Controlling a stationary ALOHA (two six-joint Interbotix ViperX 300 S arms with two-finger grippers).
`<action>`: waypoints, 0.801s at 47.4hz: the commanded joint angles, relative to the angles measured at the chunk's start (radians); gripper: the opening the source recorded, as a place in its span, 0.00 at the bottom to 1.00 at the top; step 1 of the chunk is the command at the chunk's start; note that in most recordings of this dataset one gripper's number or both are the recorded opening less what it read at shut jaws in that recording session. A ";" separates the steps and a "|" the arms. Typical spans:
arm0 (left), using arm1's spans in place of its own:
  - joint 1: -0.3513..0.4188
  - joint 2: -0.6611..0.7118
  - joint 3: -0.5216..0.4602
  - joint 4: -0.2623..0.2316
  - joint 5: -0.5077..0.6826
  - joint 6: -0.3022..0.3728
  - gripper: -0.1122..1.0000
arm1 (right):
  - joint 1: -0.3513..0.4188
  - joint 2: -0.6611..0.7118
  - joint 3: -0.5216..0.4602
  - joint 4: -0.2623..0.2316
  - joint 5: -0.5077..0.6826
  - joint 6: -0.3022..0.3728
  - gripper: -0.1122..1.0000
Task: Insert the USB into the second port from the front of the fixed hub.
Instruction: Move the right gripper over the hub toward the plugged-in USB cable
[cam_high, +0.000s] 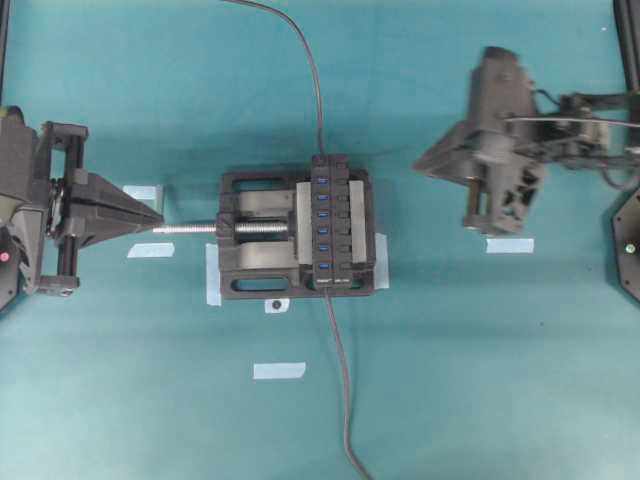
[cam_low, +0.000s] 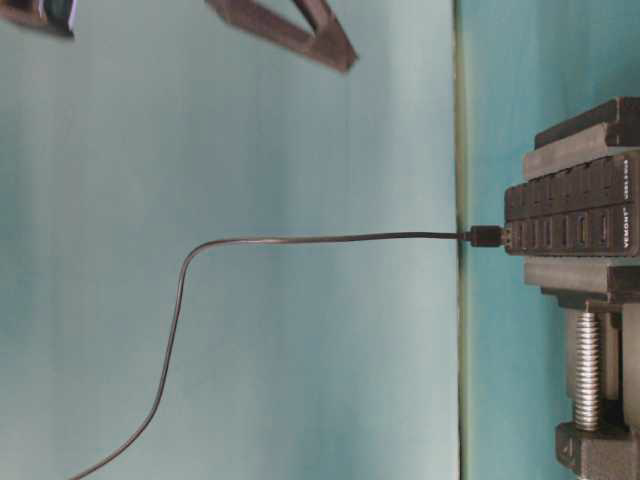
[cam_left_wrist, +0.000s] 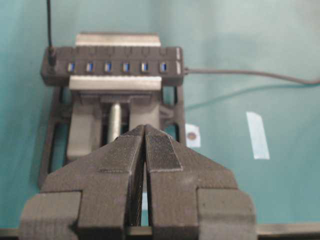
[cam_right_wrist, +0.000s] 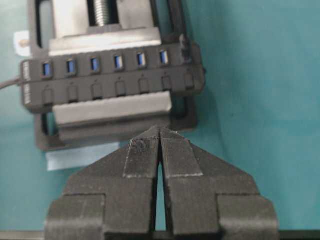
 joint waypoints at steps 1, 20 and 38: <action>0.002 0.000 -0.031 0.000 0.005 -0.002 0.10 | -0.005 0.021 -0.046 -0.002 -0.003 -0.021 0.13; -0.002 0.000 -0.032 0.002 0.028 -0.002 0.10 | -0.012 0.155 -0.138 -0.005 0.075 -0.051 0.13; -0.003 0.000 -0.032 0.002 0.028 -0.002 0.10 | -0.028 0.268 -0.190 -0.005 0.012 -0.164 0.13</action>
